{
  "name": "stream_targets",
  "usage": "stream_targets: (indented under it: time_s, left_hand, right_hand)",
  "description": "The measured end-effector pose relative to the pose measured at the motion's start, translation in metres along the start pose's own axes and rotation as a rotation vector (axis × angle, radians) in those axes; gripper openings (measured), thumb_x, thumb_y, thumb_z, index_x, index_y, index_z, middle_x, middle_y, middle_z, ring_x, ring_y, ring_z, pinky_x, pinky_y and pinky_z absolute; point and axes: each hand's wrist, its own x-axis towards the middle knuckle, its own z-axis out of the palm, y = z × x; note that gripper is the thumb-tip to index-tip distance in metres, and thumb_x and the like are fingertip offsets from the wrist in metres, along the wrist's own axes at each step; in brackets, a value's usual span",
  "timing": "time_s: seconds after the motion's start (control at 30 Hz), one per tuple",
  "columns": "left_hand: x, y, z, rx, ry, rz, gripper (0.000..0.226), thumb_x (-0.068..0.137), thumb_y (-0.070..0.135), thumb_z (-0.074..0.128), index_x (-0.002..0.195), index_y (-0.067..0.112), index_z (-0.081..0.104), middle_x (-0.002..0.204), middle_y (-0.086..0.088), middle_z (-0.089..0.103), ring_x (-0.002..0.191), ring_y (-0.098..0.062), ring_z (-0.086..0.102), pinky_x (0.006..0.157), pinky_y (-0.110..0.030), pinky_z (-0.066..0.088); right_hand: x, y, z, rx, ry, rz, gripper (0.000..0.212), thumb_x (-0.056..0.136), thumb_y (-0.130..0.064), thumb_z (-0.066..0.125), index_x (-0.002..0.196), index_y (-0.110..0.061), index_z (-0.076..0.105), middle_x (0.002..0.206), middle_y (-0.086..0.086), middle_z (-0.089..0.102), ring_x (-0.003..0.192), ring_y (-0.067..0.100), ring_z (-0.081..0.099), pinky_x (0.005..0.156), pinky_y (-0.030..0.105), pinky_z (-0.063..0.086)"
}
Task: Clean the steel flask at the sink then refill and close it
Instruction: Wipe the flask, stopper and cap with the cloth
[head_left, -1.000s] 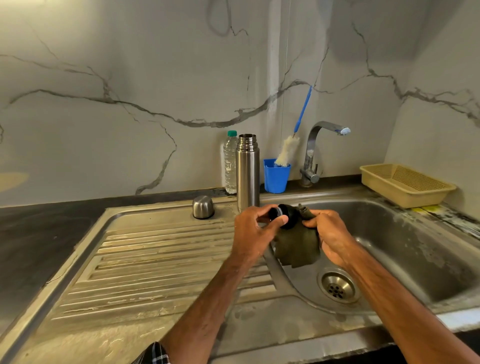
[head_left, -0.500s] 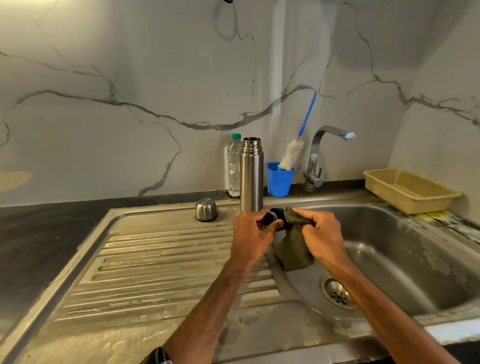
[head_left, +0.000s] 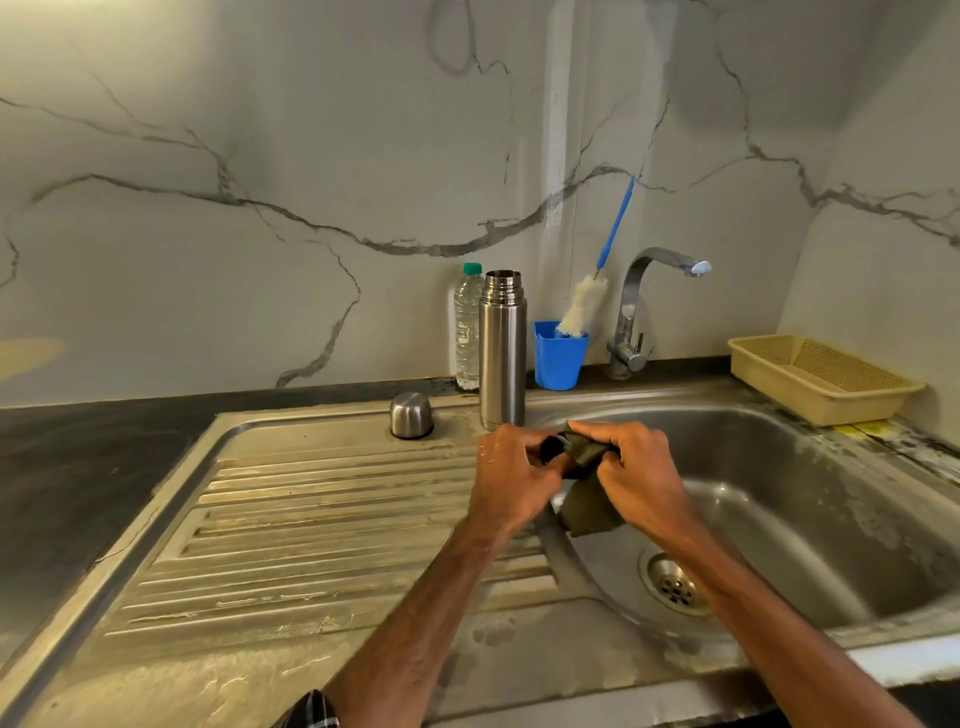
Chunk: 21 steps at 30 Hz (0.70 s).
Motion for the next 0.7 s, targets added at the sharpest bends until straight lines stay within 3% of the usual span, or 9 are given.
stream_targets:
  time_s: [0.1, 0.2, 0.3, 0.4, 0.47, 0.53, 0.6, 0.7]
  left_hand:
    - [-0.003, 0.003, 0.004, 0.008, -0.065, 0.030, 0.025, 0.084, 0.022, 0.082, 0.108, 0.021, 0.080, 0.087, 0.007, 0.078, 0.075, -0.005, 0.071, 0.068, -0.024, 0.058]
    - [-0.001, -0.002, 0.000, 0.009, -0.040, 0.004, 0.024, 0.083, 0.018, 0.081, 0.107, 0.022, 0.080, 0.085, 0.007, 0.078, 0.073, -0.005, 0.071, 0.066, -0.023, 0.058]
    - [0.003, 0.001, -0.004, -0.029, -0.066, -0.005, 0.025, 0.084, 0.020, 0.082, 0.108, 0.024, 0.080, 0.089, 0.011, 0.078, 0.077, 0.001, 0.071, 0.067, -0.012, 0.054]
    - [0.002, 0.011, -0.007, -0.111, -0.116, -0.032, 0.033, 0.083, 0.023, 0.084, 0.115, 0.021, 0.077, 0.094, 0.012, 0.077, 0.082, 0.004, 0.071, 0.070, -0.009, 0.053]
    - [0.002, 0.011, -0.007, -0.210, -0.122, -0.072, 0.033, 0.083, 0.022, 0.084, 0.115, 0.018, 0.077, 0.096, 0.006, 0.078, 0.083, 0.000, 0.073, 0.074, -0.015, 0.057]
    - [0.002, 0.008, -0.006, -0.380, -0.118, -0.171, 0.034, 0.083, 0.021, 0.084, 0.116, 0.016, 0.076, 0.098, 0.001, 0.079, 0.091, -0.009, 0.075, 0.083, -0.030, 0.062]
    - [0.002, 0.007, -0.004, -0.479, -0.091, -0.245, 0.037, 0.083, 0.022, 0.084, 0.118, 0.015, 0.075, 0.100, -0.001, 0.079, 0.096, -0.014, 0.076, 0.088, -0.039, 0.062]
    - [0.002, 0.010, 0.000, -0.399, -0.010, -0.198, 0.038, 0.082, 0.026, 0.085, 0.119, 0.019, 0.075, 0.099, 0.005, 0.078, 0.092, -0.006, 0.074, 0.085, -0.030, 0.062]
  right_hand:
    - [0.002, 0.006, -0.003, -0.006, -0.037, -0.015, 0.050, 0.091, 0.013, 0.049, 0.130, -0.013, 0.066, 0.126, 0.008, 0.069, 0.105, 0.005, 0.059, 0.084, 0.001, 0.042]
    - [0.000, 0.003, -0.002, 0.023, -0.037, -0.087, 0.050, 0.089, 0.015, 0.050, 0.129, -0.011, 0.066, 0.126, 0.007, 0.068, 0.108, 0.005, 0.058, 0.092, 0.005, 0.045]
    - [0.003, 0.002, -0.005, 0.027, -0.001, -0.117, 0.047, 0.089, 0.014, 0.051, 0.124, -0.011, 0.070, 0.124, 0.004, 0.068, 0.112, 0.003, 0.056, 0.095, 0.004, 0.041]
    - [0.009, 0.009, -0.009, 0.203, 0.018, 0.049, 0.054, 0.085, 0.017, 0.045, 0.111, -0.019, 0.076, 0.113, -0.001, 0.073, 0.106, 0.007, 0.064, 0.095, 0.019, 0.051]
    - [0.009, 0.013, -0.011, 0.424, 0.007, 0.184, 0.054, 0.085, 0.015, 0.042, 0.104, -0.021, 0.078, 0.106, 0.000, 0.075, 0.101, 0.014, 0.069, 0.087, 0.029, 0.059]
    - [0.008, 0.012, -0.013, 0.650, -0.007, 0.319, 0.049, 0.092, 0.012, 0.040, 0.105, -0.017, 0.077, 0.104, 0.006, 0.076, 0.097, 0.020, 0.071, 0.074, 0.031, 0.061]
    - [0.008, 0.009, -0.013, 0.816, -0.007, 0.425, 0.045, 0.096, 0.010, 0.038, 0.110, -0.013, 0.074, 0.103, 0.011, 0.075, 0.096, 0.025, 0.072, 0.072, 0.033, 0.060]
    - [0.009, 0.009, -0.009, 0.904, -0.015, 0.513, 0.042, 0.096, 0.011, 0.038, 0.114, -0.010, 0.070, 0.102, 0.015, 0.075, 0.095, 0.028, 0.071, 0.070, 0.034, 0.058]
